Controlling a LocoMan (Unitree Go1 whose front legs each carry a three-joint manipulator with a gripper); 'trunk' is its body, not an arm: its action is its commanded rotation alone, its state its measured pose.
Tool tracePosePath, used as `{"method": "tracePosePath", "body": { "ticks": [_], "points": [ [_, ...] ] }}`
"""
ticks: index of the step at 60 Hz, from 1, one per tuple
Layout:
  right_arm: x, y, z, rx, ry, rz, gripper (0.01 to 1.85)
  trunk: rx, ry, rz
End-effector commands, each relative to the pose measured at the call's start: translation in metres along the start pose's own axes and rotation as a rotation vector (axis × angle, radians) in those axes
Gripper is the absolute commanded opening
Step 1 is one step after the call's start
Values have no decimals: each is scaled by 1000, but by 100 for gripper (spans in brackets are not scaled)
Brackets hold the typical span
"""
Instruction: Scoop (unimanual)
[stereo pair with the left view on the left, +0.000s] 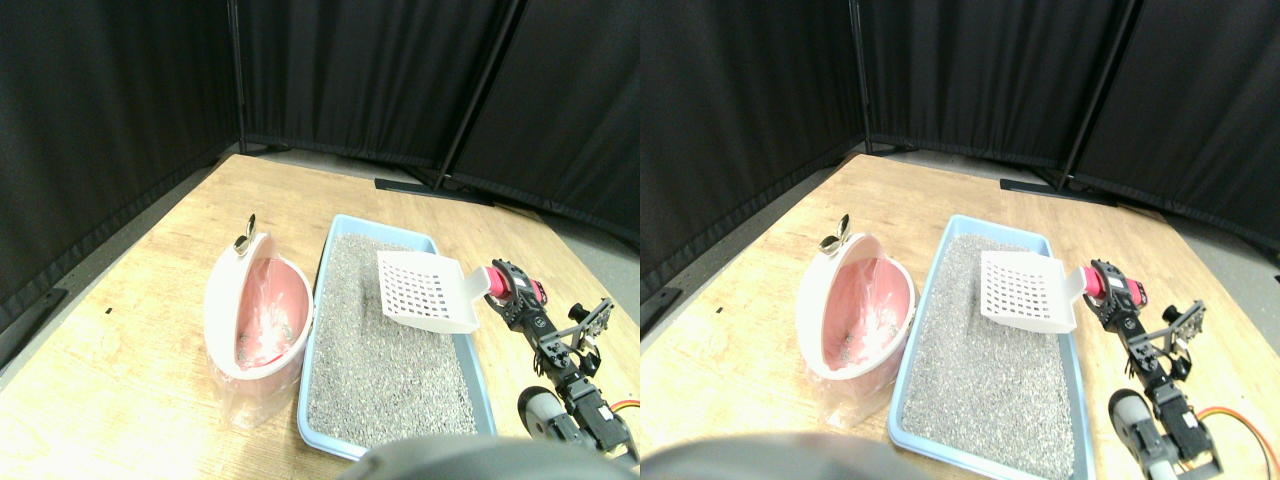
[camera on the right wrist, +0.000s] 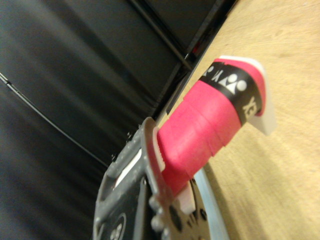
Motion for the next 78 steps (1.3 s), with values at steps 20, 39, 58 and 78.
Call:
{"method": "tracePosePath", "body": {
  "ticks": [20, 39, 58, 78],
  "points": [
    [5, -23, -22, 92, -5, 7, 5, -14, 11, -34],
    [8, -11, -36, 126, 12, 22, 5, -13, 20, -23],
    [7, -17, -60, 194, 28, 43, 5, -12, 17, -15],
    [4, -27, -71, 108, 288, -138, 93, -10, 20, -19]
  ]
}}
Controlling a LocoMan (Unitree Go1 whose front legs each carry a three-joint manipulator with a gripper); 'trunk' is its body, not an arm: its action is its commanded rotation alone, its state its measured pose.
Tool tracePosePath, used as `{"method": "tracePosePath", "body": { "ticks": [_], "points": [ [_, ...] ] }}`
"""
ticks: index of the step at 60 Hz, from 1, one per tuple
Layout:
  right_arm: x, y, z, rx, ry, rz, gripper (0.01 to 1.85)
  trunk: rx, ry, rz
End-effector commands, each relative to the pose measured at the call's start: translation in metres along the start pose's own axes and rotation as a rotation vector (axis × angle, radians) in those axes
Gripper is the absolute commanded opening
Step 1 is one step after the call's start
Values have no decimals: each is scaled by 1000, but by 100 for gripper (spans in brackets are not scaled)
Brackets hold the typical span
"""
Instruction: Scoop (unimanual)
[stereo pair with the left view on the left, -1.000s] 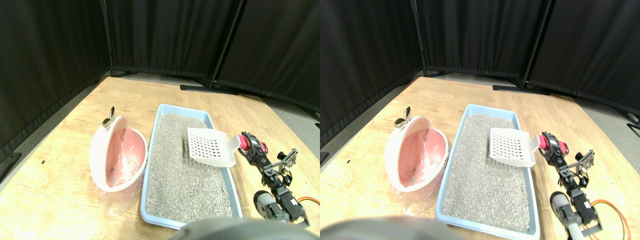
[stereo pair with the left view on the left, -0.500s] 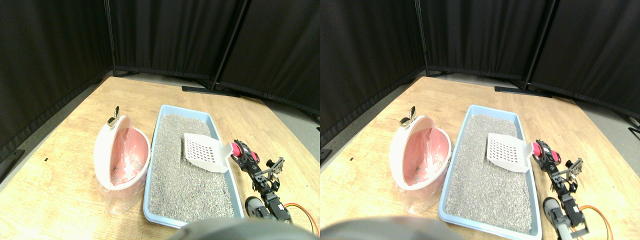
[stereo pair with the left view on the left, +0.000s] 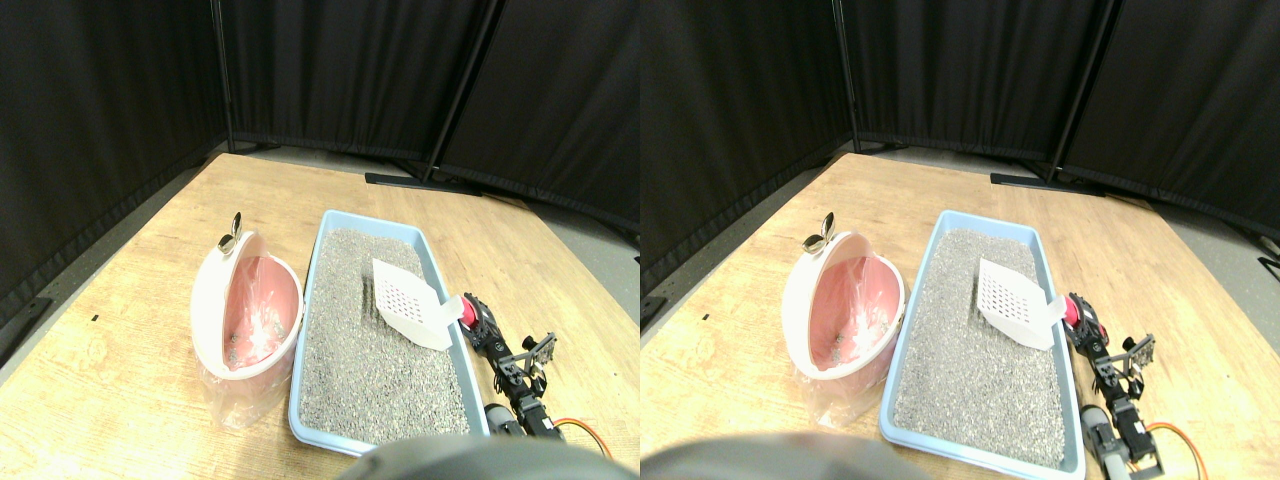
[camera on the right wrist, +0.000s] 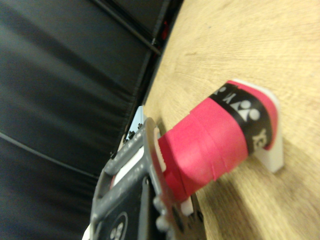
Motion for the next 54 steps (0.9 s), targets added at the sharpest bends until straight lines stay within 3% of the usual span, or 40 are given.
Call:
{"method": "tracePosePath", "body": {
  "ticks": [1, 4, 9, 15, 25, 29, 37, 45, 54],
  "points": [
    [-2, -5, 2, -88, 132, -43, 101, -12, 15, 8],
    [-6, -5, 4, -81, 178, -60, 130, -12, 15, 8],
    [-10, -4, 4, -60, 181, -39, 149, -12, 15, 8],
    [-17, -1, 6, -42, 180, -15, 154, -11, 19, 7],
    [-33, 6, 13, -63, 93, 36, 149, -5, 19, -5],
    [-43, 9, 18, -87, 56, 31, 144, 4, 19, -20],
    [-55, 9, 23, -131, -67, 113, 121, 9, 20, -30],
    [-65, 9, 25, -95, -111, 96, 100, 19, 19, -51],
    [-72, 5, 24, -130, -195, 154, 55, 30, 21, -70]
  ]
}}
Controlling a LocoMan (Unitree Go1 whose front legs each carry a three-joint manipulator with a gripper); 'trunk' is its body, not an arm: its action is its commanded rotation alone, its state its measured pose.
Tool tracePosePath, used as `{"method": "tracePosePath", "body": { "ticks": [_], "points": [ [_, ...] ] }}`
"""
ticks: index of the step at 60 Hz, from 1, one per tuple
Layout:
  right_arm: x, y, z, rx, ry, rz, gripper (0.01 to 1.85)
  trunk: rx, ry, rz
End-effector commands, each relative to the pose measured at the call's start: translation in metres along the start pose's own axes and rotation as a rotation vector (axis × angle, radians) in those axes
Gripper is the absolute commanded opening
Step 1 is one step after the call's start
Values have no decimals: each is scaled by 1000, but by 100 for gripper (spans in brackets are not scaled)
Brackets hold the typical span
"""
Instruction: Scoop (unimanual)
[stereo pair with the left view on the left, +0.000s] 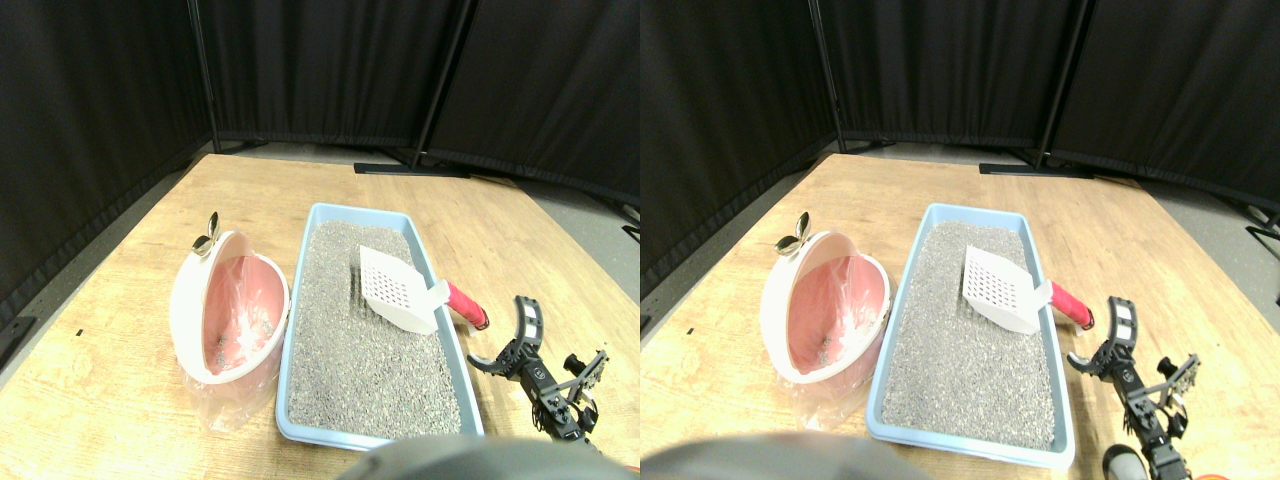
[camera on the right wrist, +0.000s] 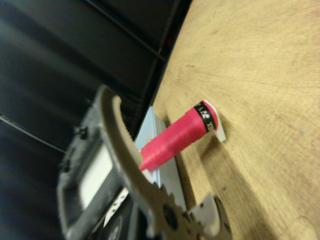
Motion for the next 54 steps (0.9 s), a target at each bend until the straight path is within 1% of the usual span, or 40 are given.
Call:
{"method": "tracePosePath", "body": {
  "ticks": [1, 2, 3, 4, 5, 6, 7, 8, 9, 12, 13, 16, 17, 21, 27, 29, 31, 37, 40, 41, 45, 49, 52, 54],
  "points": [
    [-2, 5, 8, -33, -107, 70, 48, -15, 1, -10],
    [-2, 5, 7, -40, -112, 74, 44, -15, 1, -10],
    [-3, 4, 7, -53, -126, 86, 36, -15, 1, -10],
    [-3, 4, 7, -53, -126, 86, 36, -5, 2, -27],
    [-5, 3, 6, -55, -143, 92, 24, -5, 2, -27],
    [-7, 3, 6, -59, -157, 89, 17, -5, 2, -27],
    [-7, 3, 5, -61, -165, 85, 13, -5, 2, -27],
    [-7, 3, 5, -61, -165, 85, 13, -5, 2, -27],
    [-9, 2, 5, -67, -174, 84, 6, -5, 2, -27],
    [-12, 2, 5, -103, -199, 93, 5, -5, 2, -27],
    [-14, 1, 6, -117, -205, 86, 5, 7, 5, -54],
    [-18, 1, 7, -151, -206, 86, 5, 7, 5, -54],
    [-18, 1, 7, -151, -206, 86, 5, 11, 5, -64],
    [-24, -1, 8, -189, -196, 80, 5, 13, 5, -72],
    [-30, -4, 8, -233, -190, 100, 5, 14, 5, -82],
    [-31, -4, 8, -235, -188, 99, 5, 14, 5, -83],
    [-34, -3, 9, -254, -157, 70, 5, 13, 5, -86],
    [-39, -1, 8, -271, -133, 63, 5, 12, 5, -87],
    [-40, 0, 8, -294, -124, 74, 5, 11, 7, -84],
    [-41, 0, 8, -285, -114, 59, 5, 10, 8, -84],
    [-43, 1, 5, -274, -116, 59, 5, 8, 6, -84],
    [-47, 3, 3, -276, -115, 38, 5, 5, 5, -83],
    [-48, 3, 2, -267, -116, 48, 5, 3, 6, -83],
    [-48, 4, 1, -268, -113, 38, 5, 3, 6, -83]
  ]
}}
